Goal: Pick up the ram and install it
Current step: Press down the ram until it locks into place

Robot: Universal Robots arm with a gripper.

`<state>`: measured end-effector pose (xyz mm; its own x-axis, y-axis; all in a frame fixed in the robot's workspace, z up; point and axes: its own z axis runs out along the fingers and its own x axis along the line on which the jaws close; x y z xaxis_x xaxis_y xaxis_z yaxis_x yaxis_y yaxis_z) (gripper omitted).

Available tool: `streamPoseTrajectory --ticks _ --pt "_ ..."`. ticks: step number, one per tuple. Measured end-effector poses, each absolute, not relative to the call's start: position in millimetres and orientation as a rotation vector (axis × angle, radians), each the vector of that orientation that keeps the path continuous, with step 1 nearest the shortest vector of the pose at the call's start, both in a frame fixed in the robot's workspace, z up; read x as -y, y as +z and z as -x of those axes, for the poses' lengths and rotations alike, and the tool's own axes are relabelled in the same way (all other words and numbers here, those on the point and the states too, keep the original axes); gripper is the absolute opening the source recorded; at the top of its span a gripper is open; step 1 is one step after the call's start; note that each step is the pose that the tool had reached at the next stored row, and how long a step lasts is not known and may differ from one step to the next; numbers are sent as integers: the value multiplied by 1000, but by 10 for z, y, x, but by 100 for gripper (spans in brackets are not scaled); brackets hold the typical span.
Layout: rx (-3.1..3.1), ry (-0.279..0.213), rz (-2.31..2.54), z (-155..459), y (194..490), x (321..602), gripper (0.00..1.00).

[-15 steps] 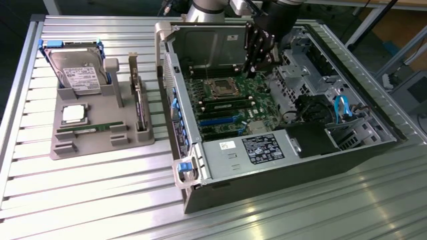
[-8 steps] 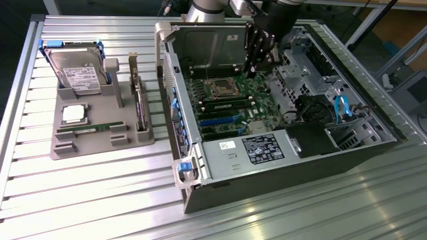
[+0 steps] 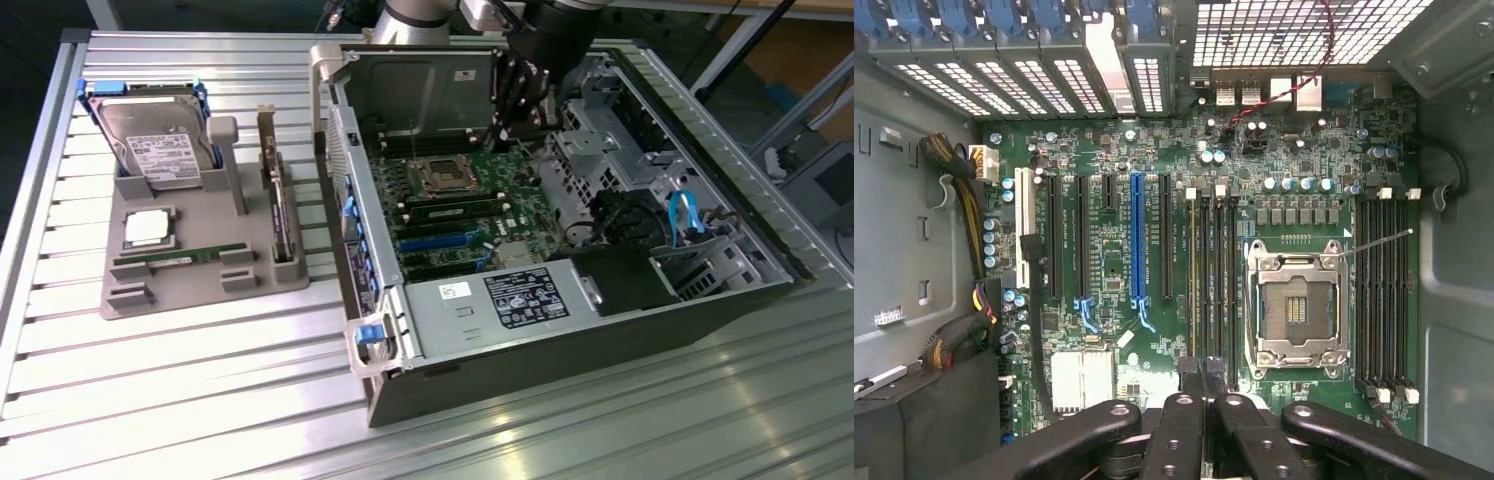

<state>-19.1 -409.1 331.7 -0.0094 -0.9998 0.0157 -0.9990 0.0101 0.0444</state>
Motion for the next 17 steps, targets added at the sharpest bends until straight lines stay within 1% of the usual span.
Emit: streamPoseTrajectory --ticks 17 --pt "2202 -32 -2181 4 3317 4101 10"
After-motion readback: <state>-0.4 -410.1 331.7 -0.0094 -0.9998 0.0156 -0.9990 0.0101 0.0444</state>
